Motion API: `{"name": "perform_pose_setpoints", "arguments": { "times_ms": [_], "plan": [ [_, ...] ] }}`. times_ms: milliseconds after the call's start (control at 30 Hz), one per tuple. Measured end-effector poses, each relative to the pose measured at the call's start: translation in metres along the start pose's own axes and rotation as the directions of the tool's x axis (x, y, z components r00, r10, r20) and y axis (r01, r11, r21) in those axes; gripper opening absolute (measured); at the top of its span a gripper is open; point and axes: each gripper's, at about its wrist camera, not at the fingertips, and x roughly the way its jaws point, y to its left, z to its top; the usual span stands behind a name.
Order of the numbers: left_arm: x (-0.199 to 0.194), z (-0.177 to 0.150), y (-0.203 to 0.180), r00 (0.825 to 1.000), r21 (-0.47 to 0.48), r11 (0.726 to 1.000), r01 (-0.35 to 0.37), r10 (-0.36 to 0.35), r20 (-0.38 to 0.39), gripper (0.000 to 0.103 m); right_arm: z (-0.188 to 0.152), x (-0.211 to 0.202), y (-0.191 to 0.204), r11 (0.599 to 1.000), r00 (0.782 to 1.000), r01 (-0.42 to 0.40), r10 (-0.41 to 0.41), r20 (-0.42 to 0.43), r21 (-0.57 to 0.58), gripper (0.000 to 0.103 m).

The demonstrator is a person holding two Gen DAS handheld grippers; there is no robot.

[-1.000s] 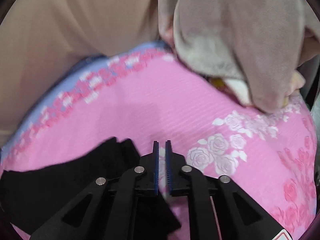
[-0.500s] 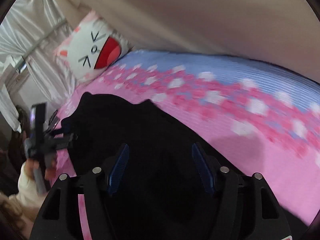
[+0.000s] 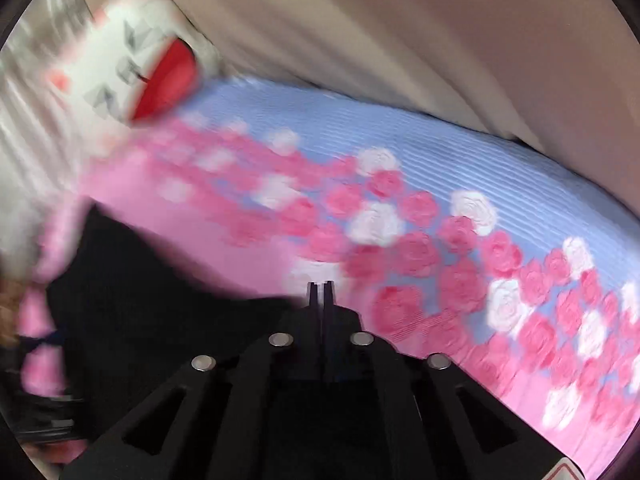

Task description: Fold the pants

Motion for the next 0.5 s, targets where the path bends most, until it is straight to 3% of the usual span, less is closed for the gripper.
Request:
{"name": "perform_pose_setpoints", "arguments": {
  "times_ms": [67,167,267,300,333,367,400,467,500],
  "plan": [
    [-0.003,0.0,0.0,1.0,0.01,1.0,-0.004,0.004,0.005,0.098,-0.004,-0.008,-0.007,0.998,0.999,-0.044,0.043,0.031,0.043,0.0],
    [-0.016,0.002,0.008,0.999,-0.015,0.999,0.033,-0.033,0.02,0.098,-0.021,-0.068,-0.013,0.993,0.979,-0.084,0.067,0.195,0.08,0.009],
    [-0.017,0.008,0.003,0.999,-0.02,1.0,0.009,-0.009,0.034,0.098,-0.045,-0.081,0.006,0.994,0.985,-0.105,0.106,0.137,-0.01,0.005],
    [-0.014,0.009,-0.001,1.0,-0.011,1.0,-0.014,0.014,0.026,0.098,-0.052,-0.072,0.011,0.997,0.992,-0.068,0.071,0.1,-0.042,0.001],
    [-0.009,0.01,-0.006,0.999,0.001,0.999,-0.048,0.048,0.01,0.098,-0.061,-0.054,0.007,0.997,0.998,0.043,-0.039,0.058,-0.068,0.0],
    [-0.008,0.011,-0.013,0.997,0.019,0.997,-0.077,0.077,0.007,0.098,-0.068,-0.05,-0.002,0.995,0.995,0.086,-0.083,0.06,-0.056,0.0],
    [-0.012,0.011,-0.018,0.997,0.03,0.996,-0.081,0.08,0.019,0.098,-0.073,-0.061,-0.016,0.998,0.994,0.059,-0.059,0.095,0.007,0.0],
    [-0.028,0.008,-0.028,0.996,0.051,0.997,-0.059,0.056,0.063,0.098,-0.087,-0.099,-0.04,0.992,0.983,0.071,-0.088,0.163,0.109,0.008],
    [-0.036,0.006,-0.032,0.995,0.058,0.997,-0.047,0.042,0.091,0.098,-0.099,-0.122,-0.052,0.988,0.972,0.079,-0.107,0.211,0.135,0.016]
  ]
}}
